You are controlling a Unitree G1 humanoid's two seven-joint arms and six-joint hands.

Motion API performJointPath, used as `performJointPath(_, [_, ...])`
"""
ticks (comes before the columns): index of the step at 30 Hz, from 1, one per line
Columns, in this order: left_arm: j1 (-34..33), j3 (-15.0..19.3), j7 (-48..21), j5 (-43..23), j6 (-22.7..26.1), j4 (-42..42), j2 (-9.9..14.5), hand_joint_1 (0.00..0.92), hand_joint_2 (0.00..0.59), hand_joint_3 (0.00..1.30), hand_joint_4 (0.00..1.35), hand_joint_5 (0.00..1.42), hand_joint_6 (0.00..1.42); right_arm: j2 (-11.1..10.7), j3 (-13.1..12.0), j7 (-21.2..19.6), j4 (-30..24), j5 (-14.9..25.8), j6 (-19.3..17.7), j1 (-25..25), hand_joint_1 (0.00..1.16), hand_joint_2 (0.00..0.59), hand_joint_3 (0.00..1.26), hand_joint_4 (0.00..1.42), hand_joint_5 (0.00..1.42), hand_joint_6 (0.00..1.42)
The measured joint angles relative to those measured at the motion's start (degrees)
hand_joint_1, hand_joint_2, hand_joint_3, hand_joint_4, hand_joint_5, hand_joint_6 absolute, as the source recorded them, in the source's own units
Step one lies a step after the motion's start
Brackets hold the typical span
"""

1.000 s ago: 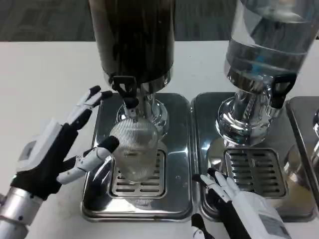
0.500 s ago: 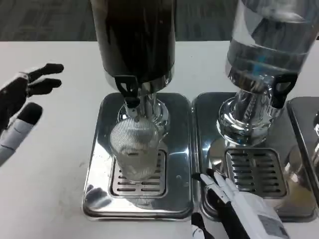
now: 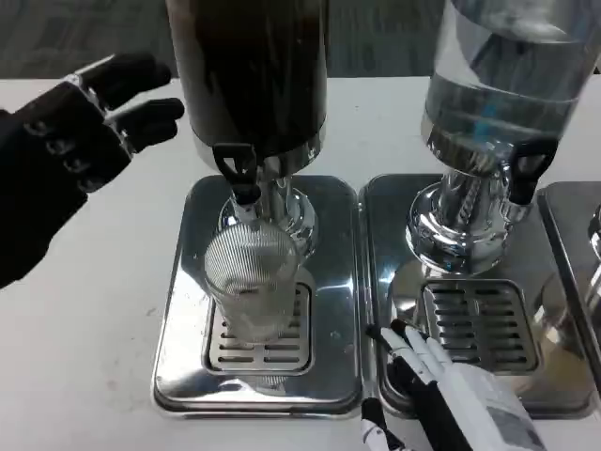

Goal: Grasp the cup under the faucet to collect the drink, then remove the cup.

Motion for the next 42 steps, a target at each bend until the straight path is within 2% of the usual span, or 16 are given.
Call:
performJointPath(2, [-2.1,0.3,-4.1,-0.2,5.8,2.0,0.3,0.0,0.0,0.15,0.03,0.09,0.04,0.0,0.0,-0.3,0.1,0.0,0.0,-0.1,0.41,0.55,0.09,0.0,0.0,0.09])
performJointPath(4, [-3.4,0.5,-6.5,-0.2,9.1,3.0,0.4,0.0,0.002,0.14,0.02,0.09,0.03,0.0,0.0,-0.4,0.1,0.0,0.0,-0.1,0.41,0.55,0.09,0.0,0.0,0.09])
performJointPath(11, [-7.7,1.5,-11.7,0.4,15.9,6.4,0.3,0.0,0.006,0.14,0.02,0.08,0.03,0.1,0.0,-0.7,0.5,0.3,0.0,-0.5,0.38,0.56,0.09,0.0,0.0,0.09])
performJointPath(24, [-12.2,2.3,-15.2,3.7,20.3,10.5,-0.6,0.0,0.02,0.19,0.07,0.13,0.05,0.4,0.3,-1.1,1.5,1.2,0.0,-1.0,0.36,0.553,0.09,0.0,0.0,0.09])
performJointPath(38, [-16.7,-0.3,-19.2,9.6,20.5,14.1,-1.9,0.0,0.027,0.19,0.06,0.13,0.06,1.0,1.2,-2.8,1.9,1.2,0.5,-0.9,0.35,0.549,0.09,0.0,0.0,0.09])
performJointPath(42, [-17.6,-1.5,-19.5,11.5,20.1,14.6,-3.0,0.0,0.029,0.19,0.07,0.12,0.06,1.0,1.2,-3.1,1.9,1.2,0.6,-0.9,0.35,0.549,0.09,0.0,0.0,0.09])
